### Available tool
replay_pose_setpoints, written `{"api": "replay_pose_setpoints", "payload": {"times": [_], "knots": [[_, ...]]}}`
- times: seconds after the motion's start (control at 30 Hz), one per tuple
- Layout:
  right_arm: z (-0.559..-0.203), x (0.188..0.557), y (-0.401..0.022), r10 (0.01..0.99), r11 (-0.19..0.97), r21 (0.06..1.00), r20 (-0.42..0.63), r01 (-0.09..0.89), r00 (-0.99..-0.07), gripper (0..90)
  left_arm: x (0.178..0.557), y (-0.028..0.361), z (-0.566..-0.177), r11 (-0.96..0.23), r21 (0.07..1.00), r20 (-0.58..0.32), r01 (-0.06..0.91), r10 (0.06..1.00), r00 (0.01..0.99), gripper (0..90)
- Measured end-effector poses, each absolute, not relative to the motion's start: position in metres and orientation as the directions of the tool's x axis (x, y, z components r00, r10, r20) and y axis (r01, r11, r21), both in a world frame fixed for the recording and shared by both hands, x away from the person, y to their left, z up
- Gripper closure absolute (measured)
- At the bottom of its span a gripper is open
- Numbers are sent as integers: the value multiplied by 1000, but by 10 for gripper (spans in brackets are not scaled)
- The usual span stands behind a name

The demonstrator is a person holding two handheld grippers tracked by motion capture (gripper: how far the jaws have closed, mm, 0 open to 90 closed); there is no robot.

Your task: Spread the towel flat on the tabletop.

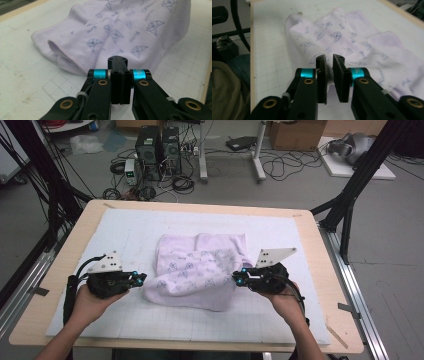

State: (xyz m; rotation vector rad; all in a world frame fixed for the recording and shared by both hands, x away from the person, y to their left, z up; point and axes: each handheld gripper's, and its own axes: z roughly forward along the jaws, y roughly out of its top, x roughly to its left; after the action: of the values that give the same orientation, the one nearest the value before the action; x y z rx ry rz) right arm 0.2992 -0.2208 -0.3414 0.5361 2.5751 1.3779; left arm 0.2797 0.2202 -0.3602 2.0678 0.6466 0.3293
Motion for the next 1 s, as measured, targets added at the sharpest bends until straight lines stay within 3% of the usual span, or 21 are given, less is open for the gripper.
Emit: {"api": "replay_pose_setpoints", "payload": {"times": [0.03,0.17,0.37,0.47,0.6,0.73,0.87,1.0], "knots": [[-337,296,-222,406,501,836,1,223,-914,714,280,218,-360,-452,835,-11,315,558,829,893],[-340,300,-230,449,492,842,-27,221,-893,676,291,207,-376,-474,815,-26,334,545,838,742],[-393,308,-226,459,545,785,14,295,-888,595,317,190,-413,-511,758,-65,405,558,827,578],[-412,308,-219,463,579,755,5,306,-887,560,325,181,-427,-541,725,-78,426,550,831,552],[-427,310,-209,446,616,726,0,306,-895,600,321,168,-435,-614,691,-18,382,513,858,636],[-438,313,-202,423,647,695,16,314,-906,745,318,167,-434,-627,687,-20,367,489,872,844],[-436,311,-204,403,644,697,40,314,-914,889,315,172,-433,-607,697,-40,383,500,865,864],[-423,304,-210,389,617,732,36,289,-921,895,309,186,-426,-576,721,-40,386,520,853,866]]}}
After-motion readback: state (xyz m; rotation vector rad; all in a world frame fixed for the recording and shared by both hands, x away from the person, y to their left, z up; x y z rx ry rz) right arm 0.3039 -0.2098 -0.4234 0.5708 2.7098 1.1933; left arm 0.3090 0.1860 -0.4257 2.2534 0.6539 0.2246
